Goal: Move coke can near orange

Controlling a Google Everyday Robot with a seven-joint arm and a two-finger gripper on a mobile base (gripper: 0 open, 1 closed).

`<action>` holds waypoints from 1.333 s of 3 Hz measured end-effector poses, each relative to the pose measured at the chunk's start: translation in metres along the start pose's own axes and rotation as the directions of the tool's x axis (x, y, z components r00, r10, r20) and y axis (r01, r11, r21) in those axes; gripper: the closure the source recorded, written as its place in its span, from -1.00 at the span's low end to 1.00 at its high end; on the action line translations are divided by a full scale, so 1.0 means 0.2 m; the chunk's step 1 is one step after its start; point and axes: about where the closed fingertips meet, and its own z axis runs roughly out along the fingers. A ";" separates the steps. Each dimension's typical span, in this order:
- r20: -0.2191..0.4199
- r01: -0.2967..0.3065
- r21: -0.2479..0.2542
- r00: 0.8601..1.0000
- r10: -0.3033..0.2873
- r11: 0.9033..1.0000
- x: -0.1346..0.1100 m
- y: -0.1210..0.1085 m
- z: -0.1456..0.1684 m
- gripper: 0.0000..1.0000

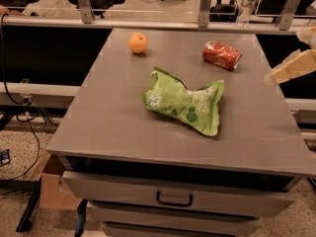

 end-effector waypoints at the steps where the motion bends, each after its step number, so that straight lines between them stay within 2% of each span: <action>1: 0.061 -0.044 0.018 0.997 0.043 0.999 0.03 -0.10 0.08 -1.00; 2: 0.129 -0.111 0.006 0.986 0.109 0.994 0.02 -0.25 0.22 -1.00; 3: 0.144 -0.118 -0.071 0.981 0.127 0.990 0.01 -0.25 0.38 -1.00; 4: 0.165 -0.100 -0.141 0.979 0.123 0.985 0.01 -0.21 0.51 -1.00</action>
Offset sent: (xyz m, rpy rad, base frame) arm 0.0987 -0.0241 -0.0247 0.2358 -0.0586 -0.0816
